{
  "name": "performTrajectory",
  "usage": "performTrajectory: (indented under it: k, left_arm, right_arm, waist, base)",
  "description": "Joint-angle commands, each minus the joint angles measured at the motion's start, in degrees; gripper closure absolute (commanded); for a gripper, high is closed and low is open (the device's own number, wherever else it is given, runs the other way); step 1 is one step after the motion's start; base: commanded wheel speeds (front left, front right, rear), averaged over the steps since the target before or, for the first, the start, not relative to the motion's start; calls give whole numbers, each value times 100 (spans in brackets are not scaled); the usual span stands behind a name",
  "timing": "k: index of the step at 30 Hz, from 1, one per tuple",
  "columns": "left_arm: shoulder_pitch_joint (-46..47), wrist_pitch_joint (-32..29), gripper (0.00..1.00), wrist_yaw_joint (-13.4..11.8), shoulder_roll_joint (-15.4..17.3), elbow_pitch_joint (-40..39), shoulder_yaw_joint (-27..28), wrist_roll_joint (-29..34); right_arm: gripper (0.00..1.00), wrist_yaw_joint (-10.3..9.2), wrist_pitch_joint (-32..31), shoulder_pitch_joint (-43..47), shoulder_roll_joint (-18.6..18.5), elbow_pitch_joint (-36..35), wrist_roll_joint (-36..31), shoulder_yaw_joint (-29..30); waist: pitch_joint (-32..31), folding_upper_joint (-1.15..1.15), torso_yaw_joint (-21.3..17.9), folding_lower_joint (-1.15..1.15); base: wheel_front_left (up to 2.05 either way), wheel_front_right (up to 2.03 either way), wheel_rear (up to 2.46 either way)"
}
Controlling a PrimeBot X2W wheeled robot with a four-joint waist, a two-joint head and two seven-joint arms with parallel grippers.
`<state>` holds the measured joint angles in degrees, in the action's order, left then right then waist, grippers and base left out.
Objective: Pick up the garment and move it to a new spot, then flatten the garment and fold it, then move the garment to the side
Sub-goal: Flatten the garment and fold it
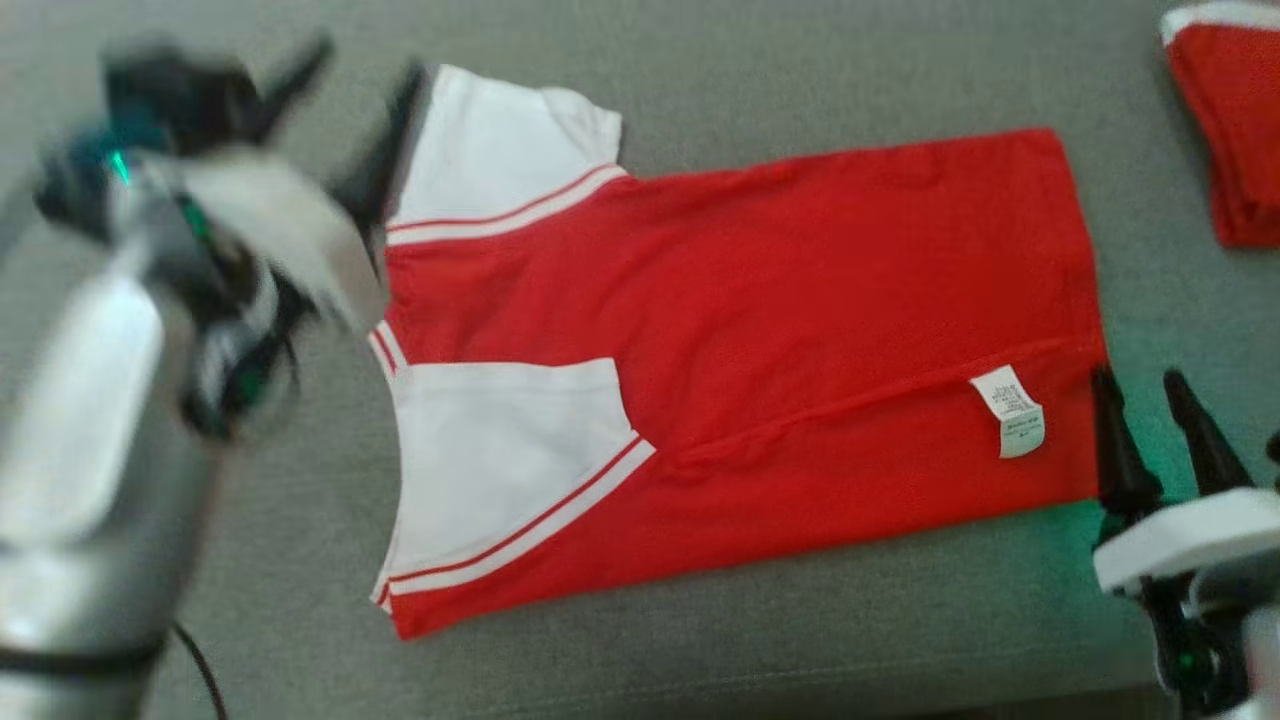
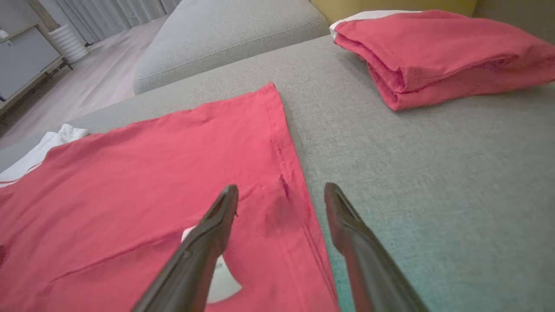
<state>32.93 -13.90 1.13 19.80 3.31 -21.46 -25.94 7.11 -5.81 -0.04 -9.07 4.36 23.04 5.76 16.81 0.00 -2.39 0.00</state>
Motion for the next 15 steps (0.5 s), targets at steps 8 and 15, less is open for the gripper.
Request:
performTrajectory:
  k: [8,15]
  left_arm:
    - [2364,-1016,0,503,529,2045,113,-166]
    - [2834,-1389,0,579,698,3246,51,-347]
  right_arm:
    - [0,37,223,-666,21,-98,178,-342]
    - [0,37,444,-796,81,96,238,-443]
  waist:
    - [1063,0,-684,0]
    - [1306,0,-1017,0]
  base:
    - [0,0,0]
    - [0,0,0]
